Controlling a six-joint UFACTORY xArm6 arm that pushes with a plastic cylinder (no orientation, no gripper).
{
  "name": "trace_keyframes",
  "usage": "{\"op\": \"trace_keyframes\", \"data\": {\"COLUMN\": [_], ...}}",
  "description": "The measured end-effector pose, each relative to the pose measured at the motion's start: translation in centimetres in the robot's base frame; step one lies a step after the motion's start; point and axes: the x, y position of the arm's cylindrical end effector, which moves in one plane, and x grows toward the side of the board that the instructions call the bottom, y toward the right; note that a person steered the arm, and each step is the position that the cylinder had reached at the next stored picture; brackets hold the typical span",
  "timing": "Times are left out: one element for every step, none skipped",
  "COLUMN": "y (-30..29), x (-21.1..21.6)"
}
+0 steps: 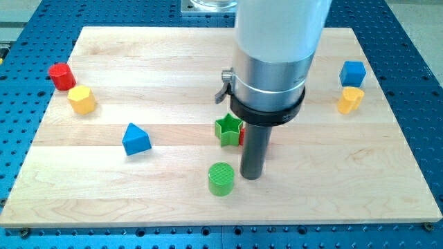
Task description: Place the red star above the green star
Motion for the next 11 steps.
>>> {"op": "trace_keyframes", "data": {"y": [0.1,0.5,1.5,5.4,4.3,4.8,7.5,4.7,1.5,-0.9,-2.9], "x": [-4.0,-6.8,-6.2,-8.3,-12.8,-14.0,-16.4,-18.1,-18.1,-18.1,-18.3]}}
